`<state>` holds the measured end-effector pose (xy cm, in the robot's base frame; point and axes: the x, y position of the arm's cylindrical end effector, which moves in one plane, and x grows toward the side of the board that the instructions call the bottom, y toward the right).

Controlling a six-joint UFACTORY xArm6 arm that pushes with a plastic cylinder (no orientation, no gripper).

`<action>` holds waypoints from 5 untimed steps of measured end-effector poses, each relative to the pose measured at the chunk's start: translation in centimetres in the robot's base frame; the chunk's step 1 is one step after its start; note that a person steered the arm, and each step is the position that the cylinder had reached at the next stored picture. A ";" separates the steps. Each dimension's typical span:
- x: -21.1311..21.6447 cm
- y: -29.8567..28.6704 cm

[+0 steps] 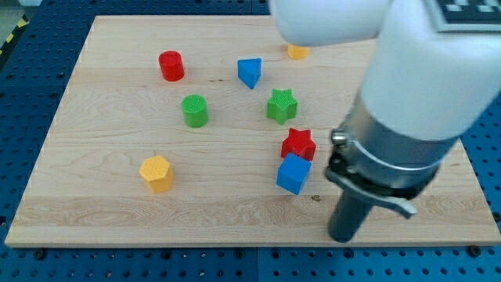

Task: Push blue cube towards the top of the board

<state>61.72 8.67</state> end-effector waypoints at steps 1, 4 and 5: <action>-0.8 -4.0; -5.2 -4.5; -5.5 -3.0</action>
